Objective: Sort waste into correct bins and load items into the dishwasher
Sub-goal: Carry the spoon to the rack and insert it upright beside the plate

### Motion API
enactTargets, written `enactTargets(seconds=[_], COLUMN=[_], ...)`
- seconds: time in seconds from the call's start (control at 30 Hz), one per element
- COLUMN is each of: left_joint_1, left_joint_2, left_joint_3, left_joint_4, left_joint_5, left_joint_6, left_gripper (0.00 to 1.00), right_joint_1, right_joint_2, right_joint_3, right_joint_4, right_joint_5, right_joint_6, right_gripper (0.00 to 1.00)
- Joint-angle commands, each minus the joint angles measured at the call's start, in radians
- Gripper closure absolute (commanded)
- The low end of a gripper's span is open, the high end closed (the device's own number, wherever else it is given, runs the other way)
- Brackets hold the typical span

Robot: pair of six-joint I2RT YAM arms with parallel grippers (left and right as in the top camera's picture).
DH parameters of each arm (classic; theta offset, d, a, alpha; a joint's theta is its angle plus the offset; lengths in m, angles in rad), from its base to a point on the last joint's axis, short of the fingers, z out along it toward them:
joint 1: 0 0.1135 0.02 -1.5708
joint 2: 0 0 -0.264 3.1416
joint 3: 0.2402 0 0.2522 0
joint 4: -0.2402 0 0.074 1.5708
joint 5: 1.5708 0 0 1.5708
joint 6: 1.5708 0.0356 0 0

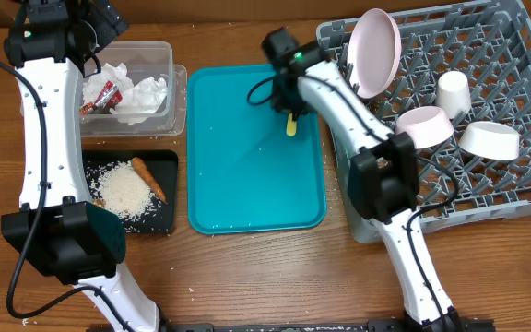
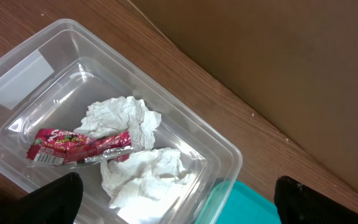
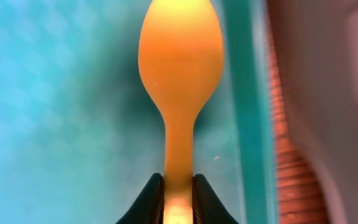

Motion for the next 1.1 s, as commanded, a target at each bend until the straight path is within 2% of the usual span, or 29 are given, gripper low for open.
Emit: enactTargets(seconds=[0.0,0.17,0.47,0.57,0.73,0.83,0.9,1.0,1.07], left_joint_1=[-0.002,-0.002,-0.002,-0.002,-0.002,-0.002,-0.002,-0.002,-0.002], left_joint_2=[-0.018,-0.018,-0.018,-0.018,-0.018,-0.018,-0.018,-0.018,-0.018], left_joint_3=[0.012,0.012,0.012,0.012,0.012,0.012,0.012,0.012,0.012], left_joint_4=[0.001,0.001,0.001,0.001,0.001,0.001,0.001,0.001,0.001], left_joint_5=[0.001,0.001,0.001,0.001,0.001,0.001,0.001,0.001,0.001], left_joint_6=[-0.013,-0.013,-0.013,-0.013,-0.013,-0.013,-0.013,-0.013,-0.013], left_gripper=[0.00,0.00,0.00,0.00,0.00,0.00,0.00,0.00,0.00], right_joint_1=[-0.053,-0.131,-0.256,-0.281,-0.285,-0.285,-0.285,-0.285,-0.285], right_joint_2=[-0.105,-0.199,-0.301,-0.294,-0.289,-0.288,-0.288,-0.288,-0.288], right_joint_3=[0.093,0.155,0.169,0.131,0.031,-0.059,-0.103,-0.137,-0.138], right_joint_4=[-0.021,-0.045,-0.081,-0.104,-0.062,-0.007,0.020,0.031,0.025], right_joint_5=[-0.085,-0.186,-0.214,-0.228,-0.229,-0.228,-0.228,-0.229,-0.229], right_joint_6=[-0.033,-0.166,-0.420,-0.494,-0.519,-0.525,-0.525,-0.524,-0.520], right_gripper=[0.90,0.90,0.89,0.89,0.89,0.84,0.78,0.58,0.52])
